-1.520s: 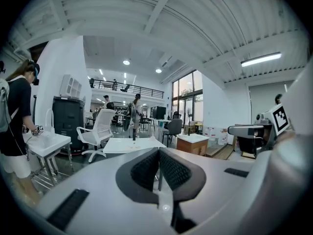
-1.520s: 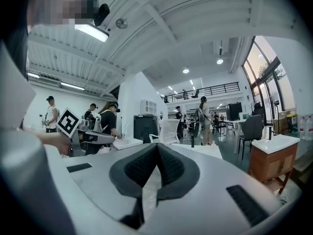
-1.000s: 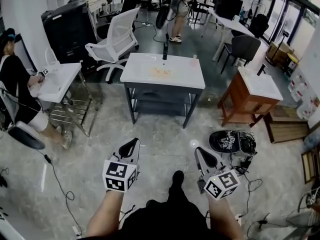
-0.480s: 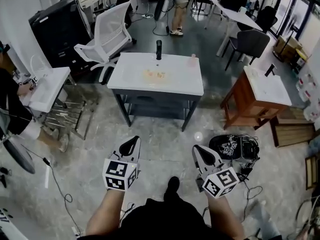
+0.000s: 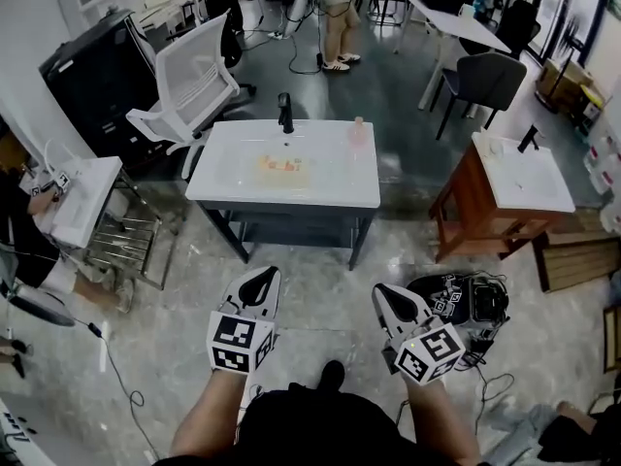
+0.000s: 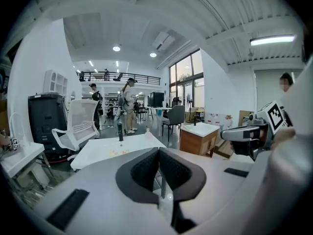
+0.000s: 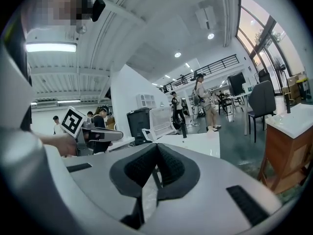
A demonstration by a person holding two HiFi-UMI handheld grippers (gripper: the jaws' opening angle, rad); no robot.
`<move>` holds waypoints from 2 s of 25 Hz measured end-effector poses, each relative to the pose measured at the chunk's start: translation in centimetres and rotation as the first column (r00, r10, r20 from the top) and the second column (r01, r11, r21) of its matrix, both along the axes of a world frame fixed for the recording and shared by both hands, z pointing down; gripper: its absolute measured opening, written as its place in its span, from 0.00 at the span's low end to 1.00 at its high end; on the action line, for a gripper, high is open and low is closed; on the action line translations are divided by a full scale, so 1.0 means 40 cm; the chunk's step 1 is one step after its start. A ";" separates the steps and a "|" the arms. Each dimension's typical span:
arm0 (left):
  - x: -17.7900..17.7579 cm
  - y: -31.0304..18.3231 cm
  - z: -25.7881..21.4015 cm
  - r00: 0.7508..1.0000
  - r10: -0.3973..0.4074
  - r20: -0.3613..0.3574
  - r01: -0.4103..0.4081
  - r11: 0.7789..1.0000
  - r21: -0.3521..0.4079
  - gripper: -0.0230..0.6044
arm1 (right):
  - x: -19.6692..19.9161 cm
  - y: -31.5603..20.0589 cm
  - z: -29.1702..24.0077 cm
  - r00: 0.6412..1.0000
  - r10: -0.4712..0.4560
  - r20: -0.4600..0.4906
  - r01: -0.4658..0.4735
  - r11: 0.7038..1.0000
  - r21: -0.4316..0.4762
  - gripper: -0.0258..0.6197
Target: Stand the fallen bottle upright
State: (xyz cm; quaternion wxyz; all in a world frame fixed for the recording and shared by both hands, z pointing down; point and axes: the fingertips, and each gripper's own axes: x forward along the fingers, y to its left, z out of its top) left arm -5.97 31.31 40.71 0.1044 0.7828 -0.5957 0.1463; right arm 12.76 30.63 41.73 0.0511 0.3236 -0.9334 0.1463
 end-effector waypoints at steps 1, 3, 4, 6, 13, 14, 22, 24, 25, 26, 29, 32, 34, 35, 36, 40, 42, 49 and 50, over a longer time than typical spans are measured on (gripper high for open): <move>0.011 -0.017 -0.001 1.000 0.001 0.002 -0.001 1.000 0.002 0.06 | 0.012 -0.018 0.002 1.000 0.000 -0.002 0.000 1.000 -0.001 0.06; 0.028 -0.045 0.002 1.000 0.003 0.001 -0.003 1.000 0.001 0.06 | 0.031 -0.048 0.004 1.000 -0.001 -0.001 0.001 1.000 -0.002 0.06; 0.033 -0.057 0.006 1.000 0.002 0.000 -0.002 1.000 -0.002 0.06 | 0.037 -0.058 0.003 1.000 -0.003 0.000 0.003 1.000 -0.002 0.06; 0.031 -0.079 0.016 1.000 -0.002 -0.006 0.002 1.000 -0.008 0.06 | 0.040 -0.077 0.003 1.000 -0.007 -0.003 0.007 1.000 0.000 0.06; 0.007 -0.205 0.038 1.000 -0.003 -0.022 0.003 1.000 -0.002 0.06 | 0.029 -0.173 0.011 0.999 -0.005 -0.032 0.005 1.000 -0.005 0.06; 0.001 -0.231 0.042 1.000 -0.002 -0.029 0.002 1.000 0.000 0.06 | 0.025 -0.193 0.012 0.999 0.000 -0.038 0.000 1.000 -0.006 0.06; -0.078 -0.536 0.105 0.997 0.032 -0.066 -0.032 0.999 -0.001 0.06 | -0.046 -0.450 0.052 0.994 0.046 -0.096 -0.048 0.999 -0.020 0.06; -0.103 -0.622 0.111 0.997 0.044 -0.058 -0.045 0.999 -0.008 0.06 | -0.079 -0.526 0.055 0.993 0.044 -0.114 -0.048 0.998 -0.034 0.06; -0.118 -0.663 0.111 0.997 0.052 -0.051 -0.053 0.999 -0.009 0.06 | -0.098 -0.565 0.054 0.991 0.046 -0.123 -0.051 0.998 -0.039 0.06; -0.135 -0.704 0.111 0.997 0.060 -0.043 -0.060 0.998 -0.009 0.06 | -0.120 -0.607 0.055 0.990 0.046 -0.132 -0.052 0.998 -0.043 0.06; -0.197 -0.822 0.117 0.997 0.073 -0.034 -0.074 0.997 -0.022 0.06 | -0.198 -0.728 0.055 0.989 0.039 -0.143 -0.047 0.998 -0.048 0.06; -0.238 -0.913 0.131 0.995 0.091 -0.034 -0.093 0.995 -0.044 0.06 | -0.265 -0.807 0.047 0.991 0.024 -0.135 -0.032 0.998 -0.050 0.06; -0.251 -0.965 0.144 0.995 0.102 -0.022 -0.103 0.993 -0.055 0.06 | -0.289 -0.849 0.057 0.990 0.011 -0.139 -0.018 0.999 -0.048 0.06; -0.253 -0.988 0.149 0.994 0.106 -0.016 -0.107 0.992 -0.062 0.06 | -0.294 -0.870 0.066 0.990 0.007 -0.142 -0.015 0.998 -0.053 0.06; -0.252 -1.007 0.154 0.994 0.111 -0.012 -0.111 0.991 -0.069 0.06 | -0.296 -0.889 0.075 0.990 0.004 -0.142 -0.013 0.998 -0.063 0.06; -0.219 -1.061 0.176 0.990 0.139 0.005 -0.138 0.985 -0.099 0.06 | -0.284 -0.965 0.096 0.991 -0.019 -0.135 0.006 0.996 -0.089 0.06; -0.206 -1.090 0.194 0.991 0.135 0.013 -0.133 0.984 -0.117 0.07 | -0.273 -1.014 0.100 0.993 -0.024 -0.120 0.012 0.996 -0.094 0.06; -0.156 -1.156 0.227 0.994 0.082 0.067 -0.069 0.982 -0.174 0.07 | -0.214 -1.144 0.106 0.993 -0.094 -0.070 0.087 0.991 -0.099 0.06; -0.143 -1.164 0.229 0.995 0.077 0.067 -0.065 0.983 -0.175 0.07 | -0.205 -1.156 0.112 0.992 -0.110 -0.066 0.103 0.990 -0.099 0.06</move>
